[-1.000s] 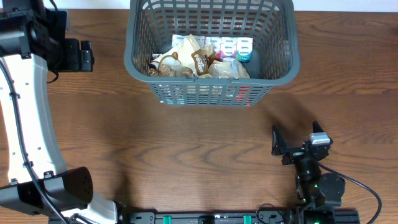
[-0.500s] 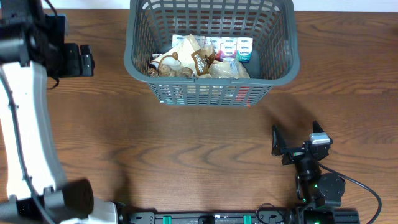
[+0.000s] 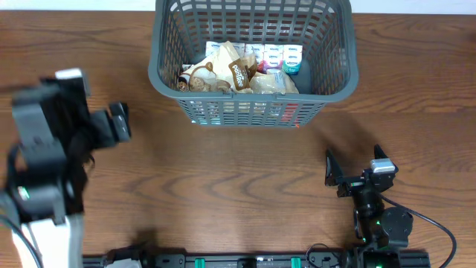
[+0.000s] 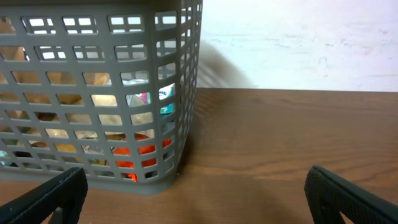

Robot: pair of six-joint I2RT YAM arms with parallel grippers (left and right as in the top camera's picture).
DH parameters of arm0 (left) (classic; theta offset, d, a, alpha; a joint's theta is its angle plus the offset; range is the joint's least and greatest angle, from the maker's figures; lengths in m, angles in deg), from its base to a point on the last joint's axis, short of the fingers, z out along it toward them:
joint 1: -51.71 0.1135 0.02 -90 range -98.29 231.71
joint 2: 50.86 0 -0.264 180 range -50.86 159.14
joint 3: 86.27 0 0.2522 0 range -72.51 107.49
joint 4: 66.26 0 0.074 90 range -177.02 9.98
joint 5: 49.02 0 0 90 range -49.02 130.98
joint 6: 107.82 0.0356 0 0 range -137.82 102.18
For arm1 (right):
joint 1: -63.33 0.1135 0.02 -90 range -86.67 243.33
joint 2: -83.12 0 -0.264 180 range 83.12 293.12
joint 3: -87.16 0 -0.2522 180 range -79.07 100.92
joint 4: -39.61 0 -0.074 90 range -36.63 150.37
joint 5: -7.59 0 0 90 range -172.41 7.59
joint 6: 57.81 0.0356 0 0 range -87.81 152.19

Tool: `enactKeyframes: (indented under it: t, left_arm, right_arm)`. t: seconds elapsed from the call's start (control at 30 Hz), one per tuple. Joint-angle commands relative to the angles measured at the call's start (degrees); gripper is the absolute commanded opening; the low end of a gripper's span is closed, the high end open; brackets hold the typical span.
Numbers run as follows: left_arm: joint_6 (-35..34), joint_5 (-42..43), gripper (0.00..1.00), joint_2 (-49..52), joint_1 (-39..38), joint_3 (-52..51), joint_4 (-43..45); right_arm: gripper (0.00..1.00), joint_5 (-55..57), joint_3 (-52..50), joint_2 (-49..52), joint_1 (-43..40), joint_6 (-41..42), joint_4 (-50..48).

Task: Pack container

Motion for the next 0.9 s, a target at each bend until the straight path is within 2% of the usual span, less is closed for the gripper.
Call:
enactKeyframes:
  t: [0.0,0.17,0.4,0.7,0.87]
  left_arm:
    - [-4.7,0.4,0.99,-9.1,-1.9,-10.2,5.9]
    - [-8.6,0.4,0.99,-23.0,-3.4,-26.1,17.0]
    - [-8.7,0.6,0.99,-37.4,-4.5,-42.6,28.1]
    - [-6.1,0.6,0.99,-47.8,-7.5,-58.4,41.6]
    - [-1.3,0.6,0.99,-52.1,-9.7,-62.7,43.9]
  right_arm:
    - [0.99,-0.4,-0.1,-0.4,-0.5,-0.7,0.2]
    - [0.99,-0.4,-0.1,-0.4,-0.5,-0.7,0.2]
    - [0.99,-0.4,-0.1,-0.4,-0.5,-0.7,0.2]
    - [0.99,-0.4,-0.1,-0.4,-0.5,-0.7,0.2]
    - [0.99,-0.4,-0.1,-0.4,-0.5,-0.7,0.2]
